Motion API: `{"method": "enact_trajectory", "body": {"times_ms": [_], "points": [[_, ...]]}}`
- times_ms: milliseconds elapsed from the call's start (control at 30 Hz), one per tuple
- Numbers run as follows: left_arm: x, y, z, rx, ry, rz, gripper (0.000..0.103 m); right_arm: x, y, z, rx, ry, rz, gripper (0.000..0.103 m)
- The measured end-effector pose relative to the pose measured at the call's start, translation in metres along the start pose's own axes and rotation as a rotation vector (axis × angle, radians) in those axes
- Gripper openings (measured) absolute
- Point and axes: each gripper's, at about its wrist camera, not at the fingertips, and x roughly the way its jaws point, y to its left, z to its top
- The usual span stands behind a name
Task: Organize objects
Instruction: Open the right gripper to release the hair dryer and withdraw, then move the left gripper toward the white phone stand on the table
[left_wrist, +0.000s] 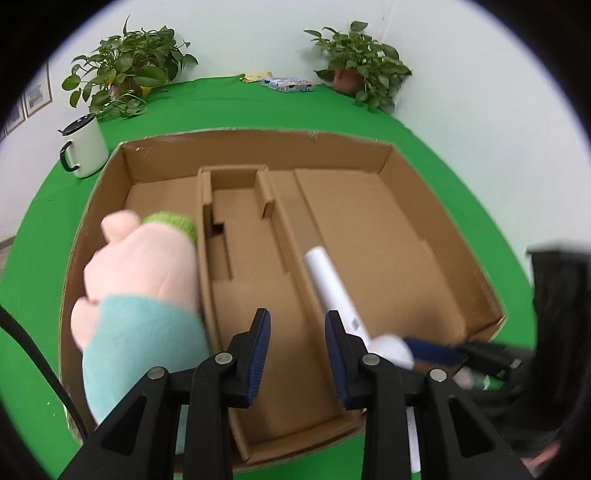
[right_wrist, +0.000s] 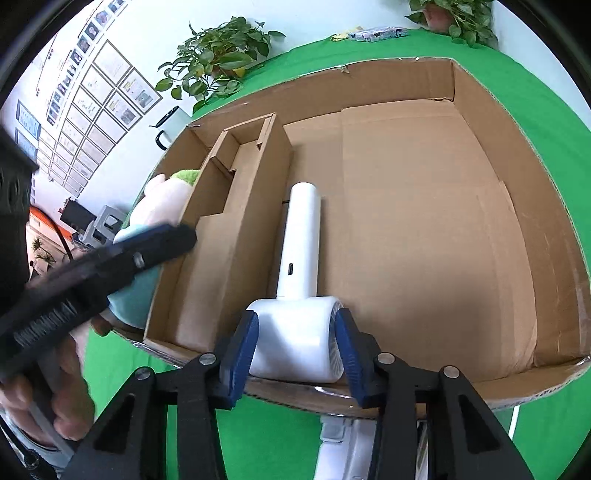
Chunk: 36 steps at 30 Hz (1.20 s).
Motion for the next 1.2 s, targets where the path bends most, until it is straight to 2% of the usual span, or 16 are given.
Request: {"method": "enact_trajectory", "body": {"times_ms": [100,233,367,500,533,700,733,800,867,933,1000,1033,1100,1200], "points": [[0.003,-0.001,-0.015,0.024,0.017,0.026,0.029,0.003,-0.002,-0.001,0.024,0.012,0.022,0.039],[0.007,0.002,-0.027,0.021,0.050,0.022,0.029,0.007,0.002,-0.002,0.020,0.020,0.014,0.039],[0.008,0.002,-0.034,0.019,0.048,0.006,0.029,0.008,0.002,-0.001,0.018,0.023,0.022,0.041],[0.009,-0.001,-0.039,0.018,0.053,0.007,0.029,0.007,0.006,-0.002,-0.018,0.033,-0.009,0.041],[0.009,-0.001,-0.040,0.010,0.051,0.006,0.029,0.006,0.008,-0.002,-0.028,0.034,-0.027,0.043],[0.002,0.000,-0.042,-0.005,0.046,-0.005,0.029,-0.009,0.010,-0.004,-0.075,-0.031,-0.109,0.076],[0.000,0.000,-0.043,-0.003,0.038,0.001,0.029,-0.013,0.011,-0.006,-0.090,-0.042,-0.125,0.079],[-0.012,0.001,-0.044,-0.015,-0.008,0.037,0.029,-0.022,0.014,-0.011,-0.128,-0.066,-0.172,0.089],[-0.031,0.002,-0.046,-0.037,-0.076,0.034,0.029,-0.030,0.016,-0.017,-0.165,-0.086,-0.210,0.095],[-0.051,-0.001,-0.051,-0.035,-0.147,0.052,0.039,-0.041,0.018,-0.026,-0.217,-0.121,-0.265,0.097],[-0.074,-0.006,-0.058,-0.022,-0.234,0.086,0.073,-0.050,0.022,-0.036,-0.253,-0.162,-0.315,0.097],[-0.084,-0.009,-0.063,-0.019,-0.283,0.101,0.078,-0.056,0.024,-0.042,-0.265,-0.189,-0.330,0.097],[-0.104,-0.014,-0.073,0.000,-0.381,0.129,0.080,-0.069,0.026,-0.053,-0.275,-0.247,-0.339,0.098],[-0.115,-0.021,-0.085,0.024,-0.425,0.182,0.080,-0.085,0.029,-0.069,-0.278,-0.323,-0.341,0.099]]}}
